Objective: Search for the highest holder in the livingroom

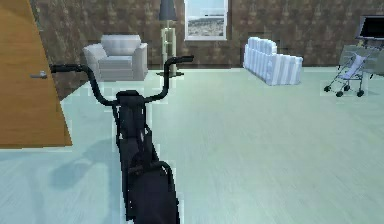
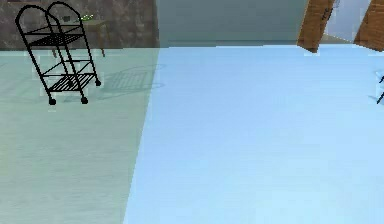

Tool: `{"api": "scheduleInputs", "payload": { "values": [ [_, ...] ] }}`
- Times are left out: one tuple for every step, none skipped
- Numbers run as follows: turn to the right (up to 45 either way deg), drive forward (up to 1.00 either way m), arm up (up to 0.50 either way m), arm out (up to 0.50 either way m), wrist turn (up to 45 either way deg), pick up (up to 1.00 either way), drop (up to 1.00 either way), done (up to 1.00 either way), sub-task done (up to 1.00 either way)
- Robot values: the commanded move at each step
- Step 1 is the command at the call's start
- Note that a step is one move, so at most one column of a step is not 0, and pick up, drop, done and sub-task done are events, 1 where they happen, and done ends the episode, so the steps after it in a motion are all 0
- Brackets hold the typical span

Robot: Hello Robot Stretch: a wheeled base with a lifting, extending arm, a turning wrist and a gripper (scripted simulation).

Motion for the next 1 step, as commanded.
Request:
{"api": "scheduleInputs", "payload": {
  "values": [
    [0.0,0.05,0.0,0.0,0.0,0.0,0.0,0.0,0.0]
  ]
}}
